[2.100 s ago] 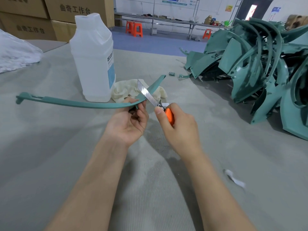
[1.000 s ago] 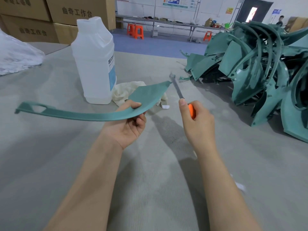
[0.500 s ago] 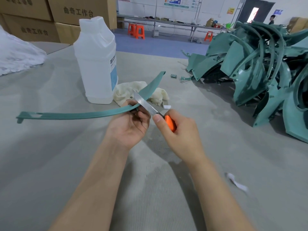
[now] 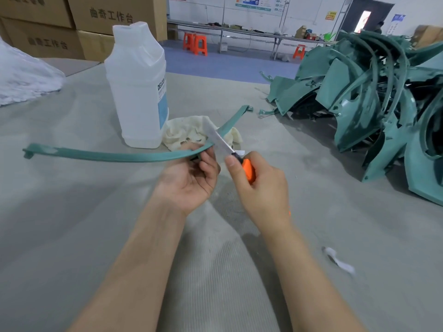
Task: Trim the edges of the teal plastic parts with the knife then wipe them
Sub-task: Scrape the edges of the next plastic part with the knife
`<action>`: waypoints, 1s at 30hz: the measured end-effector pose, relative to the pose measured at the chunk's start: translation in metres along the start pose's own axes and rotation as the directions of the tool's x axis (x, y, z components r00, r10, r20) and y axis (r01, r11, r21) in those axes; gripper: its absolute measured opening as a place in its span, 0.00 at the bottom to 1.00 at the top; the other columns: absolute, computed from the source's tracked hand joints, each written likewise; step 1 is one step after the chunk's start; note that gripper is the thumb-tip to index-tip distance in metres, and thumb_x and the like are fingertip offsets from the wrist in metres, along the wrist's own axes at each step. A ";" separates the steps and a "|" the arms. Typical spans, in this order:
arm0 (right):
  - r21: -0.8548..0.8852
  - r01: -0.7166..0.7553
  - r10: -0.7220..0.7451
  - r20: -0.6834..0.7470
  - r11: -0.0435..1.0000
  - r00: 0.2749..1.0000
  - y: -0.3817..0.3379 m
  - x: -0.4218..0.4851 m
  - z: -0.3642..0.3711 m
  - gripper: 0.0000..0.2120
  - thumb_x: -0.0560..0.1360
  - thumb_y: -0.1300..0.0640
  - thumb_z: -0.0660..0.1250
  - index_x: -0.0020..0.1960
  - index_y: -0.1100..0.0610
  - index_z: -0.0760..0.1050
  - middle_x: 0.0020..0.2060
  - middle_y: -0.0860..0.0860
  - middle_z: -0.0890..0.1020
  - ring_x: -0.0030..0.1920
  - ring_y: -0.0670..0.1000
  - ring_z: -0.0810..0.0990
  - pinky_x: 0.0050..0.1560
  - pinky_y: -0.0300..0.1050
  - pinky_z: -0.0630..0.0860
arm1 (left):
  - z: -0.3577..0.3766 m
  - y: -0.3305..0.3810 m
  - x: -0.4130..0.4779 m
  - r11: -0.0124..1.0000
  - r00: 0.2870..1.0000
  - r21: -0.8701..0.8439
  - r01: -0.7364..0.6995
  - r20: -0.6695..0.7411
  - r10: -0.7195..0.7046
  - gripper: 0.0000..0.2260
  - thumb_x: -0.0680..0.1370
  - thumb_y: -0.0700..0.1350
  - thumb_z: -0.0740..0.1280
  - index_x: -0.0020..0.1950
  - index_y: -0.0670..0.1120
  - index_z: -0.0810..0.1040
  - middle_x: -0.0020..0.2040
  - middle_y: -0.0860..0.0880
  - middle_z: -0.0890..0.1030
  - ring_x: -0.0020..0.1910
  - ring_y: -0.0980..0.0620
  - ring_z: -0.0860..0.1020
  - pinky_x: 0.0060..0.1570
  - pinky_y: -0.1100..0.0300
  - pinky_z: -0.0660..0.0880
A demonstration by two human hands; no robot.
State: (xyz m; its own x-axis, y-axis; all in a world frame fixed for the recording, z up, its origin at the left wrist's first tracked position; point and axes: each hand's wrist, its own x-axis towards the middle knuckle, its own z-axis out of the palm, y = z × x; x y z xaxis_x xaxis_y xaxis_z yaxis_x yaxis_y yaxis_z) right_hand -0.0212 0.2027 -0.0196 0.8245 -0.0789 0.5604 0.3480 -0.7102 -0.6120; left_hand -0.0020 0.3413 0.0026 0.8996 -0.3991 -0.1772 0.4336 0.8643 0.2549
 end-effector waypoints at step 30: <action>0.105 0.013 -0.023 0.094 0.994 0.995 0.003 0.000 -0.003 0.31 0.70 0.29 0.56 0.32 0.58 0.65 0.24 0.49 0.65 0.26 0.50 0.65 0.31 0.53 0.69 | -0.001 -0.003 -0.001 0.993 0.993 0.039 -0.108 -0.042 0.110 0.05 0.67 0.43 0.67 0.38 0.44 0.73 0.28 0.50 0.76 0.21 0.59 0.74 0.21 0.71 0.70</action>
State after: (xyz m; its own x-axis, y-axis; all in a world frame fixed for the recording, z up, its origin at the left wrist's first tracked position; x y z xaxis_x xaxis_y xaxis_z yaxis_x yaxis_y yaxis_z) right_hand -0.0214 0.1985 -0.0197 0.8544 0.0034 0.5196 0.4037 -0.6339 -0.6597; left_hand -0.0045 0.3399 0.0015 0.9389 -0.2883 -0.1881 0.3352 0.8899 0.3093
